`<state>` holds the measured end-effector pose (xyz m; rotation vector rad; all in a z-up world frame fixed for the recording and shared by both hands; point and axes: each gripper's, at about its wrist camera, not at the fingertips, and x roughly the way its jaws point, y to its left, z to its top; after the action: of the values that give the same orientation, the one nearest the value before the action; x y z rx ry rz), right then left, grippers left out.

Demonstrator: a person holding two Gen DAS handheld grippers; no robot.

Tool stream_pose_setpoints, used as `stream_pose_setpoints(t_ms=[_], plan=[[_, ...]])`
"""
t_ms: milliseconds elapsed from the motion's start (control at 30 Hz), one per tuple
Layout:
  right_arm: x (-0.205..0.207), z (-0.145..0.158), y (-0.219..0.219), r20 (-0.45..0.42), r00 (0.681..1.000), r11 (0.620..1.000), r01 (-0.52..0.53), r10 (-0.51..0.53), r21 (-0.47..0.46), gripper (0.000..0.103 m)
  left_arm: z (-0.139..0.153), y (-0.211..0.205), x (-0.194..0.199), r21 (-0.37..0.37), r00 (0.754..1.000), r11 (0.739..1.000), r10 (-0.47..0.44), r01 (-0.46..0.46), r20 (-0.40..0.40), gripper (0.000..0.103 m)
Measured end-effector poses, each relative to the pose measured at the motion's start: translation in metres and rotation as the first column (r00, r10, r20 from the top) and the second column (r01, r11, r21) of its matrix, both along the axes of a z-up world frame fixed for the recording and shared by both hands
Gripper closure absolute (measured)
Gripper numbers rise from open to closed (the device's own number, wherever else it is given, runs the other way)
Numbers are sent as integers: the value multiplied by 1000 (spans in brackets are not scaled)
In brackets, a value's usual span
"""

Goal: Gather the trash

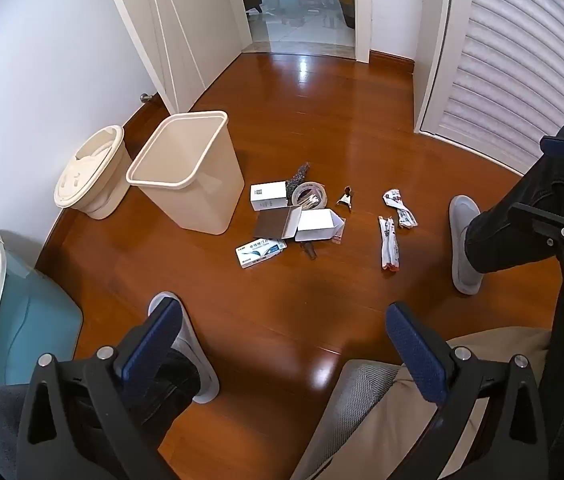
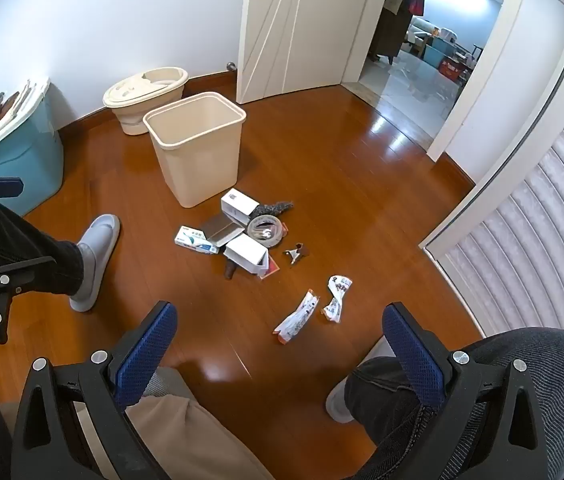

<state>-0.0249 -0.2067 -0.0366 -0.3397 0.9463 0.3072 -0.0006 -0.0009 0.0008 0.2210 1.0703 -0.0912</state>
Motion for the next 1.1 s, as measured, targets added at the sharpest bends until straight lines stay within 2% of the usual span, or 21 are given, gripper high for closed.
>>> stream_pose_setpoints(t_ms=[1100], plan=[[2, -3, 4, 2, 1000, 1000, 0, 0, 2, 0, -5, 5, -2, -27, 1000, 1000, 9, -10, -20, 0]])
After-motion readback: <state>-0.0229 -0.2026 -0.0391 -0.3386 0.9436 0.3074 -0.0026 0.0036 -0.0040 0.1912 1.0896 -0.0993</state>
